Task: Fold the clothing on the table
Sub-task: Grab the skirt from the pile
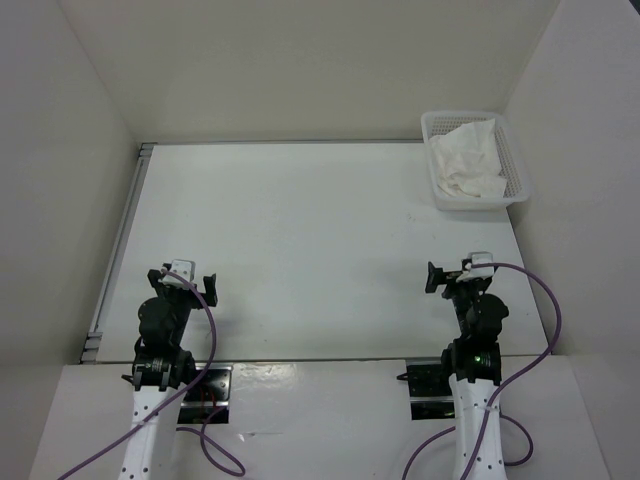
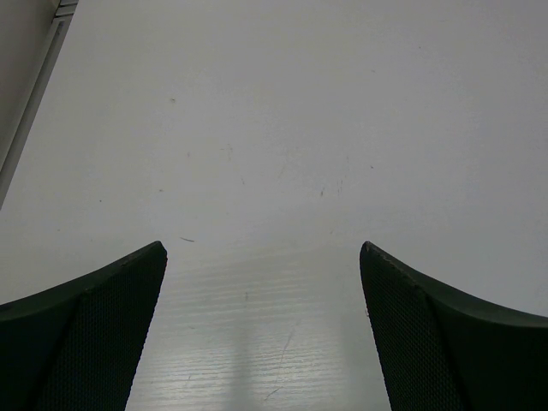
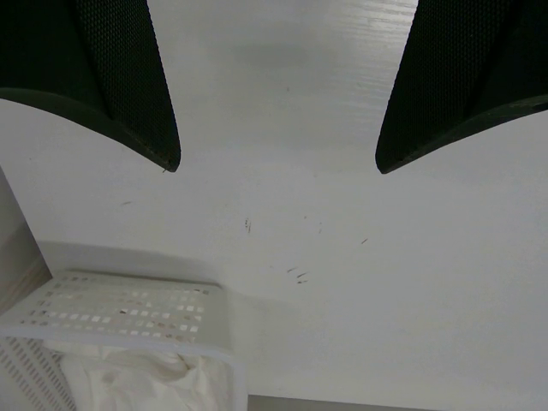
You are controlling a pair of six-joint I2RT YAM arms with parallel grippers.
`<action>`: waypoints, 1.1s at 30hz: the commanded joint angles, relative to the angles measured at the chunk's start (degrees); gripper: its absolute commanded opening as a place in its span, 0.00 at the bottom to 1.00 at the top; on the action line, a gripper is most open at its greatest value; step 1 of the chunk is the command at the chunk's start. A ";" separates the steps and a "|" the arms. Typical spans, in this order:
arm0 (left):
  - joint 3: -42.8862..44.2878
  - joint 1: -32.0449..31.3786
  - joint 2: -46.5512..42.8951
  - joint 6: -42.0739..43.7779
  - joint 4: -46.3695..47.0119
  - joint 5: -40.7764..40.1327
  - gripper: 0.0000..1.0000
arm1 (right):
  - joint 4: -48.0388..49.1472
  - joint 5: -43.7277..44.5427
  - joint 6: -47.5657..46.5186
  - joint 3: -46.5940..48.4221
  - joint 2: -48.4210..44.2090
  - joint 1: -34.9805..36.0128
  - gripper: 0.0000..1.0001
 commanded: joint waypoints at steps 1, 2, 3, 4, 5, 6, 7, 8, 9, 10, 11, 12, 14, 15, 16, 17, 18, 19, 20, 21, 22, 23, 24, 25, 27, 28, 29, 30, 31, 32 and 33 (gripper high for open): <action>-2.37 -0.24 -7.88 -0.44 1.01 -0.63 0.99 | 1.02 -2.80 -2.13 0.74 -4.71 0.49 0.99; -2.37 -0.24 -7.88 -0.44 1.01 -0.63 0.99 | 2.07 -2.29 1.27 4.23 -4.71 0.49 0.99; -2.37 -0.24 -7.88 -0.44 1.01 -0.63 0.99 | 3.99 -0.63 3.48 6.44 -4.71 -0.03 0.99; -2.37 -0.24 -7.88 -0.44 1.01 -0.63 0.99 | 4.88 2.34 4.63 8.55 -4.71 -0.03 0.99; -2.37 -0.24 -7.88 -0.44 1.01 -0.63 0.99 | 5.76 4.03 5.34 12.49 -4.71 -0.55 0.99; -2.37 -0.24 -7.88 -0.44 1.01 -0.63 0.99 | 6.55 6.31 6.39 14.35 -4.10 -0.56 0.99; -2.37 -0.24 -7.88 -0.44 1.01 -0.63 0.99 | 6.56 12.16 7.62 16.03 -4.10 -0.56 0.99; -2.37 -0.24 -7.88 -0.44 1.01 -0.63 0.99 | 6.56 14.57 7.63 19.26 -3.40 -0.56 0.99; -2.37 -0.24 -7.88 -0.44 1.01 -0.63 0.99 | 6.56 16.94 9.20 20.86 -2.87 -0.56 0.99; -2.37 -0.24 -7.88 -0.44 1.01 -0.63 0.99 | 5.51 21.14 10.08 24.27 -1.30 -0.56 0.99; -2.37 -0.24 -7.88 -0.44 1.01 -0.63 0.99 | 4.72 22.66 11.57 26.22 -0.24 -0.56 0.99; -2.37 -0.24 -7.88 -0.44 1.01 -0.63 0.99 | 2.36 23.63 14.37 28.06 1.08 -0.56 0.99; -2.37 -0.24 -7.88 -0.44 1.01 -0.63 0.99 | -0.89 23.48 16.59 33.78 6.08 -0.56 0.99; -2.37 -0.24 -7.88 -0.44 1.01 -0.63 0.99 | -2.48 23.47 18.34 35.62 8.19 -0.56 0.99; -2.37 -0.24 -7.88 -0.44 1.01 -0.63 0.99 | -5.02 23.47 18.88 39.12 12.91 -0.56 0.99; -2.37 -0.24 -7.88 -0.44 1.01 -0.63 0.99 | -5.91 23.47 19.58 40.90 15.30 -0.56 0.99; -2.37 -0.24 -7.88 -0.44 1.01 -0.63 0.99 | -6.79 23.47 20.28 42.74 17.68 -0.56 0.99; -2.37 -0.24 -7.88 -0.44 1.01 -0.63 0.99 | -8.11 23.47 20.29 46.42 19.96 -0.56 0.99; -2.37 -0.24 -7.88 -0.44 1.01 -0.63 0.99 | -8.81 23.47 20.29 48.28 23.99 -0.56 0.99; -2.37 -0.24 -7.88 -0.44 1.01 -0.63 0.99 | -9.43 22.42 19.50 49.86 25.68 -0.56 0.99; -2.37 -0.24 -7.88 -0.44 1.01 0.15 0.99 | -11.00 21.54 16.89 52.40 28.31 -0.56 0.99; -2.37 -0.24 -7.88 0.95 1.01 1.98 0.99 | -12.41 20.93 16.86 53.73 29.38 -0.56 0.99; -0.98 -0.24 -7.88 2.53 1.79 4.70 0.99 | -13.47 19.70 16.34 54.79 30.26 -0.56 0.99; -0.09 -0.24 -7.88 3.07 2.41 6.29 0.99 | -14.09 18.82 15.03 56.02 30.79 -0.56 0.99; 1.66 -0.24 -7.88 -3.74 6.27 0.54 0.99 | -13.49 17.07 15.01 54.73 30.10 -1.08 0.99; 3.67 -0.24 -7.88 -9.70 9.76 -5.41 0.99 | -12.44 17.05 15.62 53.67 29.22 -1.09 0.99; 6.13 -0.24 -7.88 -8.54 11.02 -5.47 0.99 | -11.56 10.09 11.71 52.27 27.82 -1.09 0.99; 7.63 -0.24 -7.88 -7.14 11.03 -5.47 0.99 | -12.16 8.80 9.67 52.25 28.50 -1.09 0.99; 10.17 -0.24 -7.18 -6.25 11.03 -5.47 0.99 | -14.60 8.79 8.26 52.25 29.73 -1.09 0.99; 11.50 -0.24 -6.13 -5.03 11.03 -5.47 0.99 | -15.93 9.57 8.25 53.73 33.40 -1.09 0.99; 12.74 -0.24 -5.16 -2.84 11.03 -6.77 0.99 | -17.42 9.58 7.38 54.79 35.96 -1.09 0.99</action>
